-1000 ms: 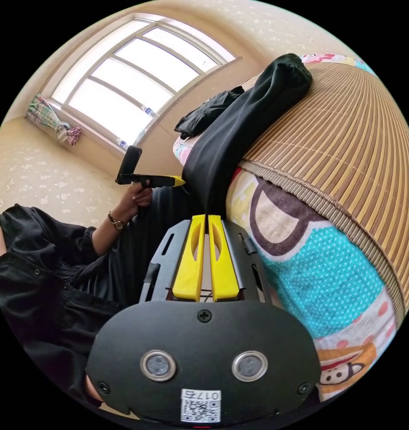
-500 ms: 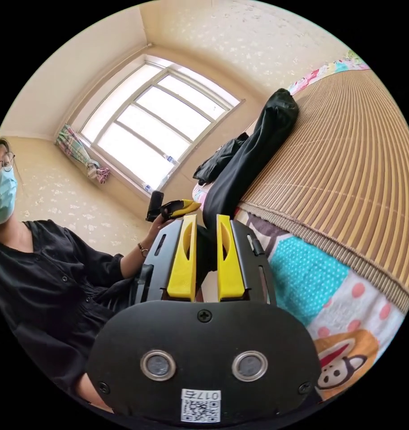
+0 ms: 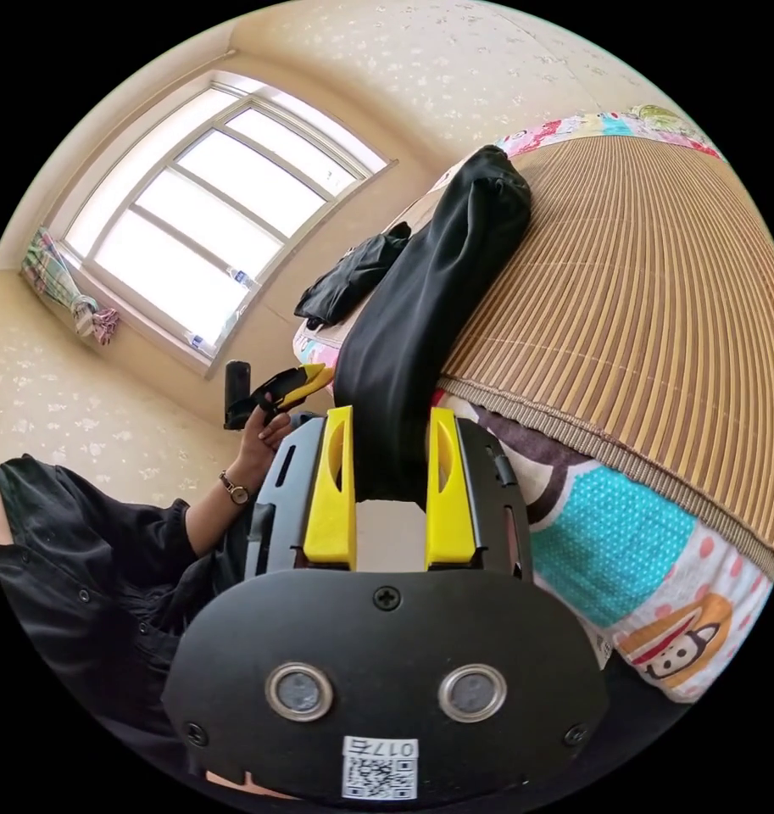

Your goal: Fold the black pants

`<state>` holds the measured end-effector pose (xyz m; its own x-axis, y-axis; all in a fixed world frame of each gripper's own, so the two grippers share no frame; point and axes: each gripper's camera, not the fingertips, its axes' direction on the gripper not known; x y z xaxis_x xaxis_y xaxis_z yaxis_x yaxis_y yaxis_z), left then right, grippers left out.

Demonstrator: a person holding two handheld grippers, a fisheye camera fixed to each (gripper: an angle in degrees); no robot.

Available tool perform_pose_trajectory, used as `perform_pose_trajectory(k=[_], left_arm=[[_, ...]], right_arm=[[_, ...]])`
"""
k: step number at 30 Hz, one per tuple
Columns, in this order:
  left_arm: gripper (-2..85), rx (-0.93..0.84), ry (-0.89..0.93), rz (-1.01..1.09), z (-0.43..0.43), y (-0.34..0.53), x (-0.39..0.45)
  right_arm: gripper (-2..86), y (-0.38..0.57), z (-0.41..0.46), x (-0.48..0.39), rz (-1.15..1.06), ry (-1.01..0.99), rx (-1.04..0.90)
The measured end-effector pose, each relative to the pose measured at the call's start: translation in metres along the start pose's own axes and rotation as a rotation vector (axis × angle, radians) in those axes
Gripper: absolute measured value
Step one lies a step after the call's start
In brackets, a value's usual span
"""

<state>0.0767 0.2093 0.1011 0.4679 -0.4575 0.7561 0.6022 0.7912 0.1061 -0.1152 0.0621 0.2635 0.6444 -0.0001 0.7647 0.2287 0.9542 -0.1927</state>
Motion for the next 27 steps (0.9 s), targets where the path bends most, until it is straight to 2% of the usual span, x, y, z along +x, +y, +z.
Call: perform_pose_trajectory(k=[5, 13, 20, 27], left_arm=[[11.8, -0.010, 0.074, -0.005, 0.005, 0.000, -0.009], [13.0, -0.001, 0.124, 0.030, 0.025, 0.002, 0.001], [14.1, -0.003, 0.110, 0.042, 0.050, 0.005, 0.015], [12.5, -0.120, 0.073, 0.027, 0.080, 0.019, 0.018]], right_arm=[[9.7, -0.022, 0.017, 0.009, 0.126, -0.021, -0.028], [7.4, -0.038, 0.025, 0.009, 0.168, -0.040, -0.098], [7.7, -0.018, 0.029, -0.005, 0.218, -0.003, 0.018], [7.6, -0.005, 0.030, -0.005, 0.238, -0.044, 0.033]])
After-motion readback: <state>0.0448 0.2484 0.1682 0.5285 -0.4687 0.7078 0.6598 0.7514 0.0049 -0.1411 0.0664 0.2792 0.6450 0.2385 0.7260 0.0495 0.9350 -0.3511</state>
